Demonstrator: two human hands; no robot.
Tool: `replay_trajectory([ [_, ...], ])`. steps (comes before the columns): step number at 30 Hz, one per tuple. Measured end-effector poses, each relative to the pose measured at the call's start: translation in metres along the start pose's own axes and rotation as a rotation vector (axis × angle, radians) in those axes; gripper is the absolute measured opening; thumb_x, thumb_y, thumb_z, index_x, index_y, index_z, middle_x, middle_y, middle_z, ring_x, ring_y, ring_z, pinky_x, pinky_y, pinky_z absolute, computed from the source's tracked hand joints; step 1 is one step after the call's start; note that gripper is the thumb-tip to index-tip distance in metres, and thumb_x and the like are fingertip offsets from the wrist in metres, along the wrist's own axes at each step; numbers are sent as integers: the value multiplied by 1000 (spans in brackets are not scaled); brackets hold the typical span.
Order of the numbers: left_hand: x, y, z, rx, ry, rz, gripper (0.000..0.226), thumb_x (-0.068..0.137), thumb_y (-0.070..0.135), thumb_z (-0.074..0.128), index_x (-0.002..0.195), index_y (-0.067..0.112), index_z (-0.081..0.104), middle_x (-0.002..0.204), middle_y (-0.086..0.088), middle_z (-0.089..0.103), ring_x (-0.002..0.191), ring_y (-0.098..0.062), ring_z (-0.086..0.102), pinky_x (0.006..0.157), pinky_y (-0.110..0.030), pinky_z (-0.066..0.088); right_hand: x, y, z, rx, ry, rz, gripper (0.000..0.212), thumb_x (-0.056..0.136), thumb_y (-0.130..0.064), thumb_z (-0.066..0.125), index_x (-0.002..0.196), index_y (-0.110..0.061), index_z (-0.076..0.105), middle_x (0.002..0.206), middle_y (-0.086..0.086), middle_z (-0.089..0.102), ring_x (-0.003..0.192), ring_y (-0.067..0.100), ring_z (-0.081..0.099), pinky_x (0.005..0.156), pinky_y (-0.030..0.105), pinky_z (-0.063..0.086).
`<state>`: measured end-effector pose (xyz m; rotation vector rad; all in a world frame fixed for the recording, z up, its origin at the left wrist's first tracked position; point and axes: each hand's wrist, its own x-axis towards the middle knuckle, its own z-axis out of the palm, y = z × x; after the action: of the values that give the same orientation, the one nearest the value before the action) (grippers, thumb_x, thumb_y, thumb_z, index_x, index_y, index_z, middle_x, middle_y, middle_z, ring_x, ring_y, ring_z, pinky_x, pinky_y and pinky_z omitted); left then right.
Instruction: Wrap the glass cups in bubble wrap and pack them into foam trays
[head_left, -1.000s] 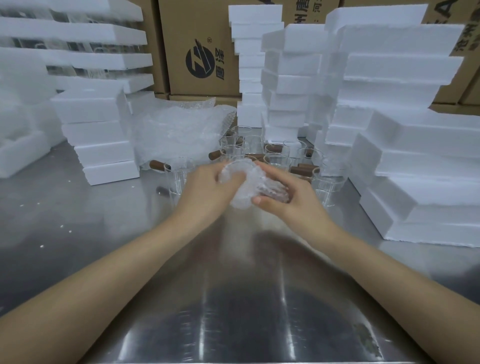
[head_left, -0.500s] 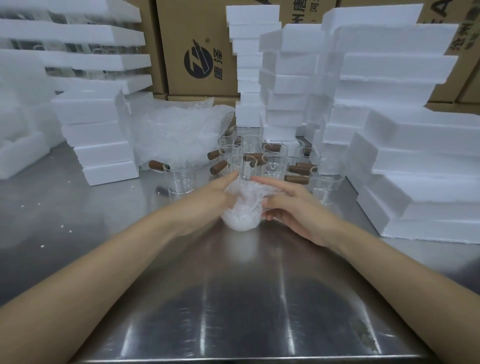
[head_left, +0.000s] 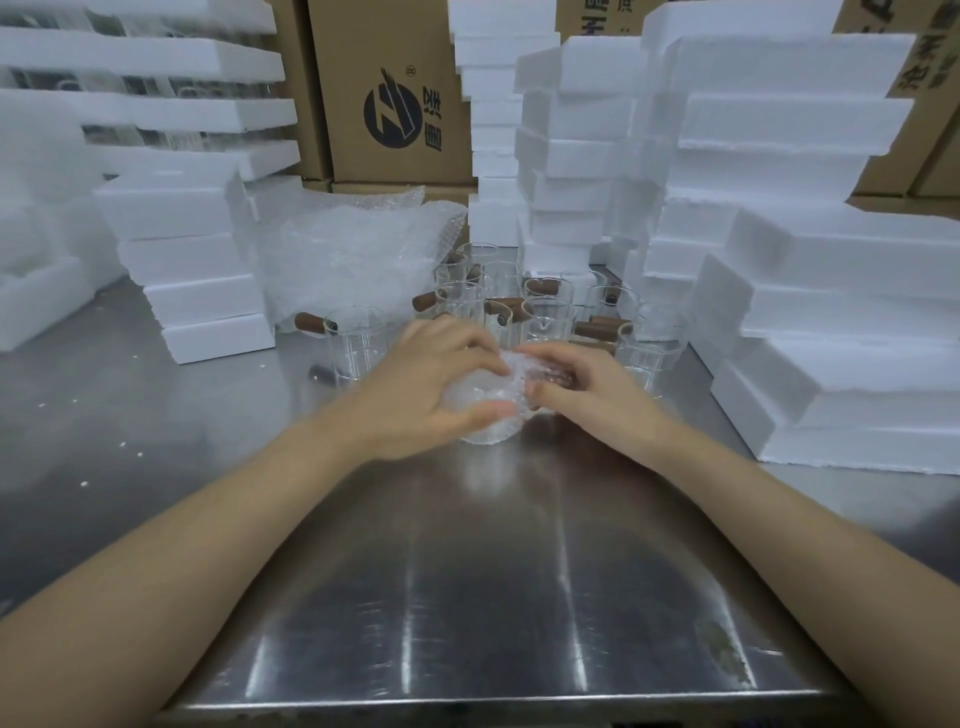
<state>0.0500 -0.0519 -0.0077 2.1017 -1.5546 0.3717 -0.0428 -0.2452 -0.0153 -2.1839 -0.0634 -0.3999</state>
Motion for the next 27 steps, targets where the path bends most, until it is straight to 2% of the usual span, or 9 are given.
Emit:
replay_trajectory([
  [3,1,7,4,161,-11,68,59,84,64,46,107,15,70,111,6,55,109,-11,42,102,-36,29,0,1,1,-60,-13,-9,38,88,-19,65,125,-27,60,118,-13,64,108,-4,57,94,15,42],
  [7,5,13,5,201,-3,62,56,83,61,55,95,10,73,102,3,58,97,-15,54,93,-31,36,-5,2,3,-110,-31,-50,49,87,-15,66,133,-26,54,114,-33,51,101,-32,43,83,-6,29],
  [10,7,18,7,275,-1,47,51,82,55,65,94,6,72,98,-1,64,90,-20,59,86,-28,36,-6,3,4,-109,-50,-74,56,86,-12,68,138,-24,50,113,-38,45,100,-37,38,83,-8,26],
  [12,10,21,7,344,-29,13,58,81,64,56,90,8,70,90,0,65,84,-22,61,86,-32,41,-6,4,3,-120,-58,-88,59,85,-12,68,140,-24,48,117,-36,44,99,-38,36,83,-9,25],
  [14,11,23,8,370,-82,-41,58,78,73,46,77,16,60,71,7,58,79,-21,57,84,-35,44,-5,4,4,-142,-62,-95,61,85,-12,67,141,-25,46,122,-29,45,99,-39,34,84,-9,25],
  [19,17,22,8,342,-144,-62,54,76,70,58,59,30,28,55,11,37,71,-19,48,80,-39,45,-1,4,4,-128,-59,-64,63,81,-5,64,138,-27,49,127,-23,50,104,-33,39,86,-7,28],
  [22,17,19,6,292,-117,-48,56,75,75,54,55,27,34,53,5,41,56,-12,39,62,-35,38,0,-1,-1,-125,-83,-39,62,82,-7,60,138,-30,48,138,-14,51,115,-9,50,94,4,37],
  [25,9,17,-1,259,-55,-78,74,69,83,43,76,13,65,72,-2,64,67,-19,58,63,-39,47,-3,-7,-11,17,-57,-18,56,77,-17,42,128,-36,51,126,-7,57,88,11,66,80,35,52],
  [27,6,13,-5,207,51,-68,67,70,76,54,85,12,66,83,2,68,78,-20,61,69,-38,50,-4,-7,-18,90,-41,-14,56,76,-13,40,126,-32,54,120,-5,58,83,21,67,76,46,53],
])
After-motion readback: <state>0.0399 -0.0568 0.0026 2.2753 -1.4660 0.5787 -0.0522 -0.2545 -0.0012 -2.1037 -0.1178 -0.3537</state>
